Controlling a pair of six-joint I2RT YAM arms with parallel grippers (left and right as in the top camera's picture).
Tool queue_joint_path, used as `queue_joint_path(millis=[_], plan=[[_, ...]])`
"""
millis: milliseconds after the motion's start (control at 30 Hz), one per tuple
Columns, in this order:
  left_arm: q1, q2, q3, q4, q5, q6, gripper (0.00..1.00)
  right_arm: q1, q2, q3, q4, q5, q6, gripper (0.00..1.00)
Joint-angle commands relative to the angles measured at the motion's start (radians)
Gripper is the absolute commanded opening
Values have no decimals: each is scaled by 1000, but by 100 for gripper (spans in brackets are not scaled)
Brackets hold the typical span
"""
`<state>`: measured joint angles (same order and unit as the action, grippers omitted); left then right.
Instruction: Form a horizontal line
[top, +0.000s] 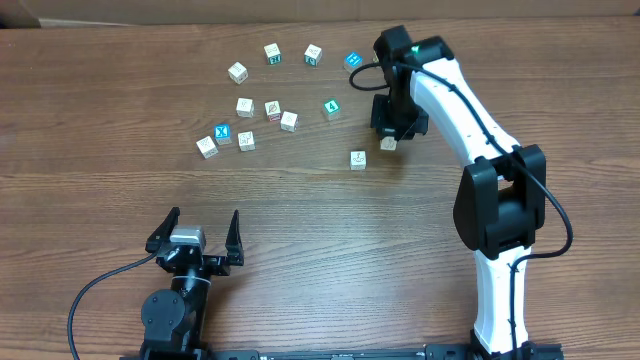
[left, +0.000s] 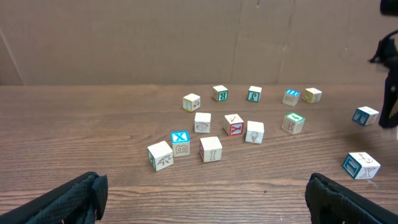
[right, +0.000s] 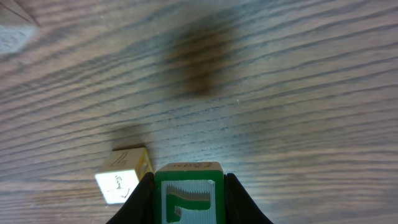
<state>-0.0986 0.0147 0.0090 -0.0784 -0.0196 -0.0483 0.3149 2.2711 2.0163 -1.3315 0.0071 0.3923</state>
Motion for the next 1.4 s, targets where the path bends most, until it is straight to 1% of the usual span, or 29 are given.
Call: queue_joint_path(millis=[0,300,433,533,933,1133,1267,1367], plan=[[-3,-10,-4,3,-6,19,100,6,-4,-56,40,-1,-1,8],[-3,-10,-4,3,-6,19,100,6,-4,-127,143,48,-9,8],[-3,-10,-4,3,-6,19,100,6,-4,-146,182,47,-35,8],[-3,-10,-4,3,-6,19,99,6,-3,-148,193,47,-35,11],[-3,-10,-4,3,-6,19,100,6,-2,-162,200,47,-34,12],[-3,-10,-4,3,-6,19,100,6,-2,-193,216,47,-34,18],[-3,-10,-4,3,-6,19,100,6,-3,-202,221,47,-34,25],[-3,-10,-4,3,-6,19,100,6,-3,-203,221,47,-34,33]])
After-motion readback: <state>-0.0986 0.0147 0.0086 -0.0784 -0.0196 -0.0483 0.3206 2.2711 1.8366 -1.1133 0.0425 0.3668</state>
